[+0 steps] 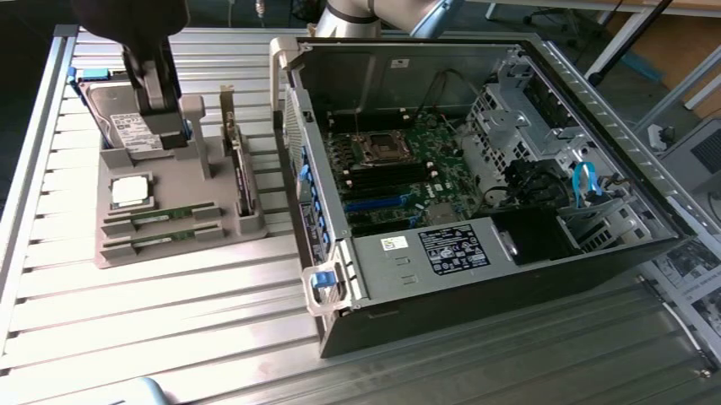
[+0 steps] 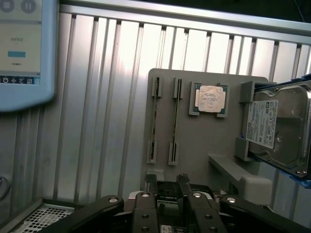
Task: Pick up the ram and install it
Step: 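Pick up the ram and move it above insertion slot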
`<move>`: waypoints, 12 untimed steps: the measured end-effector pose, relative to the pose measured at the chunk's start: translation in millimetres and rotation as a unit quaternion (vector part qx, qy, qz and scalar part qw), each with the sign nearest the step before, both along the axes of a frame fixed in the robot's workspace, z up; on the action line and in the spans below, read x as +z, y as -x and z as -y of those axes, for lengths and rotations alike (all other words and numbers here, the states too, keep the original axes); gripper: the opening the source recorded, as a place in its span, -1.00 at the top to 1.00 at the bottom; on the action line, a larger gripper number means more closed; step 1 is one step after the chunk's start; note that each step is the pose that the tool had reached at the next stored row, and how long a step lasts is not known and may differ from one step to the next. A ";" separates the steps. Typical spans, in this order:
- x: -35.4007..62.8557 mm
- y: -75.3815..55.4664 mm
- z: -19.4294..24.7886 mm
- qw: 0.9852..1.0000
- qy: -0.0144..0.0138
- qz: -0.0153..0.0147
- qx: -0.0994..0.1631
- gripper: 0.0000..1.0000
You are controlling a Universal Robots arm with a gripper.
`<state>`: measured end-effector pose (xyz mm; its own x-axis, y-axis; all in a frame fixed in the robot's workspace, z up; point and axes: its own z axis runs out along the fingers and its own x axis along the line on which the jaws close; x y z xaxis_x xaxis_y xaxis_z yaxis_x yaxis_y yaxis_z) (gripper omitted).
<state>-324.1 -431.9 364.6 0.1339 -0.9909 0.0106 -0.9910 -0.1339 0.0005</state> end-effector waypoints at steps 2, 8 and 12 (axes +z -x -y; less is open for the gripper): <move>-0.6 0.0 0.0 1.000 0.000 0.000 0.000 0.40; -2.7 0.0 0.0 1.000 0.000 0.000 0.000 0.40; -4.1 0.0 0.0 1.000 0.000 0.000 0.000 0.40</move>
